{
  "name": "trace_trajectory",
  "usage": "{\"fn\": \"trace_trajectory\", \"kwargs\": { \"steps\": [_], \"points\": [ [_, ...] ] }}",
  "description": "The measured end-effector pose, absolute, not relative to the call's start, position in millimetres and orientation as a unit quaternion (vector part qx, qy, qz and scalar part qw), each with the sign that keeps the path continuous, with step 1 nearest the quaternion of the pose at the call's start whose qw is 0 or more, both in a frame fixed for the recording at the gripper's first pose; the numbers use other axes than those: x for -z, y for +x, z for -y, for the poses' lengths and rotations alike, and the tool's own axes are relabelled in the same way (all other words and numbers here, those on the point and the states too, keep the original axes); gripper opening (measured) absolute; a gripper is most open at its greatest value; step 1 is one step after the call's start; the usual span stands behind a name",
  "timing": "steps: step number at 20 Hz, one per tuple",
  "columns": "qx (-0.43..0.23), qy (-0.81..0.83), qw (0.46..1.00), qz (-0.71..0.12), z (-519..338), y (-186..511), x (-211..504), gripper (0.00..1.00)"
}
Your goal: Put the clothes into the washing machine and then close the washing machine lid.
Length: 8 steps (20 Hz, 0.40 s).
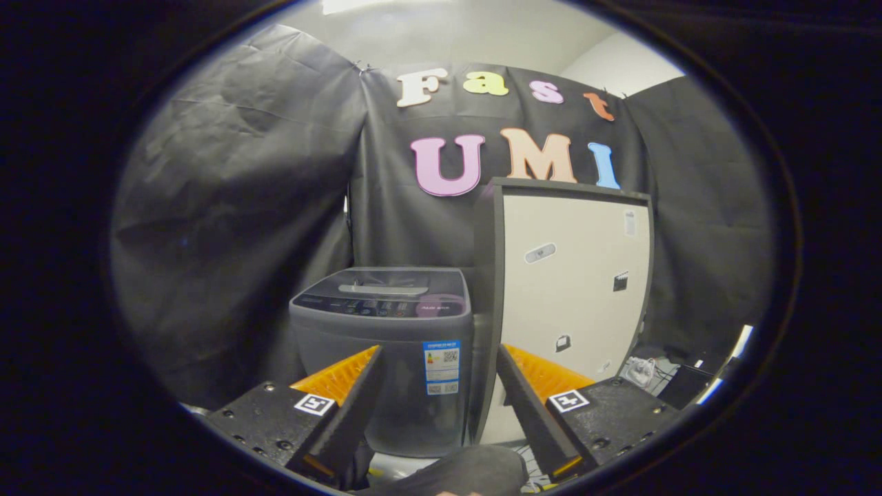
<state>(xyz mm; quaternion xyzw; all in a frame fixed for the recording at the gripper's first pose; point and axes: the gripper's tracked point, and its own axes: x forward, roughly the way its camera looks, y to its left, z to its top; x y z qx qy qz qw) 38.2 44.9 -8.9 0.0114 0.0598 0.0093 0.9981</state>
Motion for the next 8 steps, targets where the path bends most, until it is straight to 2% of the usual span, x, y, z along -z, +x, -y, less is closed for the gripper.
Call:
{"fn": "trace_trajectory", "kwargs": {
  "steps": [8],
  "points": [
    [-0.010,0.008,0.998,-0.058,-49.5,29.7,9.5,0.97]
  ]
}}
